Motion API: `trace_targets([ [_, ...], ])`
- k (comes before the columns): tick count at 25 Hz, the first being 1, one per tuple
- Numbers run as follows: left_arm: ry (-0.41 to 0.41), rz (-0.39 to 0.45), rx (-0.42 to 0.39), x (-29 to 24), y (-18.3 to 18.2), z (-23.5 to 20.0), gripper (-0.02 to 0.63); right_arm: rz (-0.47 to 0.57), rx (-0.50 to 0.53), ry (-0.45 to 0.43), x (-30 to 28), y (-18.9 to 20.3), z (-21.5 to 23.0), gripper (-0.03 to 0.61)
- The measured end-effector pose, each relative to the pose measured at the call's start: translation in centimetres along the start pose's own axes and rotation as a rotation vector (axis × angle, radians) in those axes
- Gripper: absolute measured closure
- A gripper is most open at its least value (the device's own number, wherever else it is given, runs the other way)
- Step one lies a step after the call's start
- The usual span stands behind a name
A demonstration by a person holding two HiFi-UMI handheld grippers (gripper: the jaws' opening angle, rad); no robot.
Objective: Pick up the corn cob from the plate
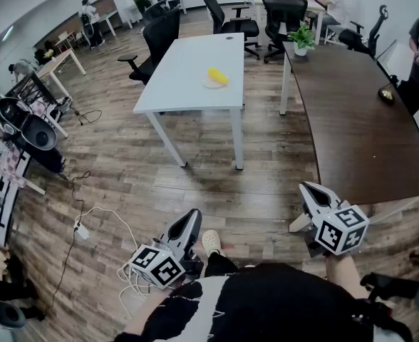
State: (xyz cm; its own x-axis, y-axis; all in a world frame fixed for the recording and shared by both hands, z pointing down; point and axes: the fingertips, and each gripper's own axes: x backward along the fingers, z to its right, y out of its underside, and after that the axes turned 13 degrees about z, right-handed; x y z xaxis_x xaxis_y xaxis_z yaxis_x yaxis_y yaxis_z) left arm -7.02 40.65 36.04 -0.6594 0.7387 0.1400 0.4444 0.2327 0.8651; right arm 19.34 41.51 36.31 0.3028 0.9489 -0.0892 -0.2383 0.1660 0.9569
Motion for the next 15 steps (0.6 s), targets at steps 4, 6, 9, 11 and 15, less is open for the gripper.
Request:
trace_targets([
  [4, -0.009, 0.001, 0.011, -0.2, 0.0, -0.7, 0.601, -0.004, -0.006, 0.008, -0.5, 0.4, 0.1, 0.563],
  [6, -0.014, -0.003, 0.021, -0.3, 0.1, -1.2, 0.601, -0.01, -0.007, 0.013, -0.9, 0.6, 0.1, 0.563],
  [9, -0.015, -0.004, 0.027, -0.6, -0.1, -2.4, 0.601, -0.023, -0.004, 0.016, -1.9, 0.8, -0.1, 0.563],
  [11, -0.017, -0.004, 0.031, -1.0, -0.3, -3.3, 0.601, -0.032, -0.002, 0.019, -2.7, 1.0, -0.2, 0.563],
  [15, -0.022, -0.007, 0.046, -2.2, -0.5, -5.8, 0.601, -0.053, -0.002, 0.028, -5.2, 1.6, 0.0, 0.563],
])
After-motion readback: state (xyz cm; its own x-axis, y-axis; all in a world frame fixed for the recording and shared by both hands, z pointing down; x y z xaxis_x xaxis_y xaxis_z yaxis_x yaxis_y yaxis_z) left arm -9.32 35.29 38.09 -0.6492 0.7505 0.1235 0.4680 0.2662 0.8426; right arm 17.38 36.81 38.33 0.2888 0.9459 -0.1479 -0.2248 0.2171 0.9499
